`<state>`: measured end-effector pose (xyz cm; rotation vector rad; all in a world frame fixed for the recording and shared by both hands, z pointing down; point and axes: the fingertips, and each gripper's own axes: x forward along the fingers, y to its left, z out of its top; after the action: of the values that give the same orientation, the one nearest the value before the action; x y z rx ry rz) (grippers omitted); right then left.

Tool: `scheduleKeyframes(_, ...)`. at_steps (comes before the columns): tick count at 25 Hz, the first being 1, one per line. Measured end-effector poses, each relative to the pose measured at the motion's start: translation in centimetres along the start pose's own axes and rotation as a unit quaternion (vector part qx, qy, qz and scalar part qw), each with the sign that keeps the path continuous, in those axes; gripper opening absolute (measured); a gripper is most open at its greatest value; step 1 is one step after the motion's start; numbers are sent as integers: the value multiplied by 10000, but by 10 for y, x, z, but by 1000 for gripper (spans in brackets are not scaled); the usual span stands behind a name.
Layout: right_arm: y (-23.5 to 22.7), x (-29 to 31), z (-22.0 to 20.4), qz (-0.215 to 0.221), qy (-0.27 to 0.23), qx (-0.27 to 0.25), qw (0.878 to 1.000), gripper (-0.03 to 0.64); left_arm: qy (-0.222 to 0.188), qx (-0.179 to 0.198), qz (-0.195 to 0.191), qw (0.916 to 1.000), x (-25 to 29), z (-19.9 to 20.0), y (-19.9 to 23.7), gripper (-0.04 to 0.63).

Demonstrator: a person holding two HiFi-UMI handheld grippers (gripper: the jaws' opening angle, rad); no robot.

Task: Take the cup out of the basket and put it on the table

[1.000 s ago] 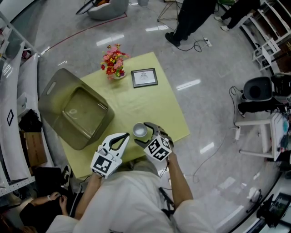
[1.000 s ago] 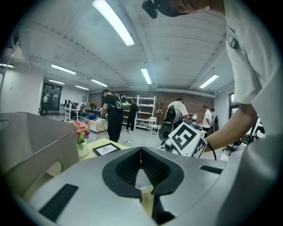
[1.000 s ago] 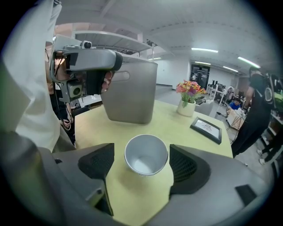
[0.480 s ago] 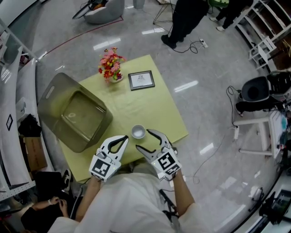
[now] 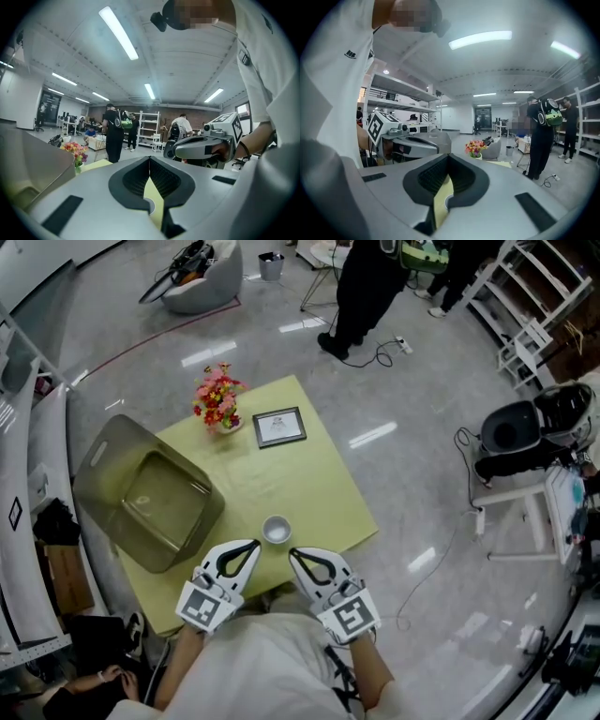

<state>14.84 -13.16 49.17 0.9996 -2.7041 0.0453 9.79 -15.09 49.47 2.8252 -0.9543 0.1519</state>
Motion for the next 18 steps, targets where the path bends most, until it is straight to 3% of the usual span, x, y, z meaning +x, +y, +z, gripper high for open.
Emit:
scheduleKeyframes(5, -3, -4, 17, -211, -664, 437, 9966, 8, -97, -100, -74, 9999, -3, 8, -6, 9)
scheduleKeyframes(18, 3, -13, 31, -358, -969, 606, 9928, 8, -334, -191, -178, 9991, -16, 22, -11, 9)
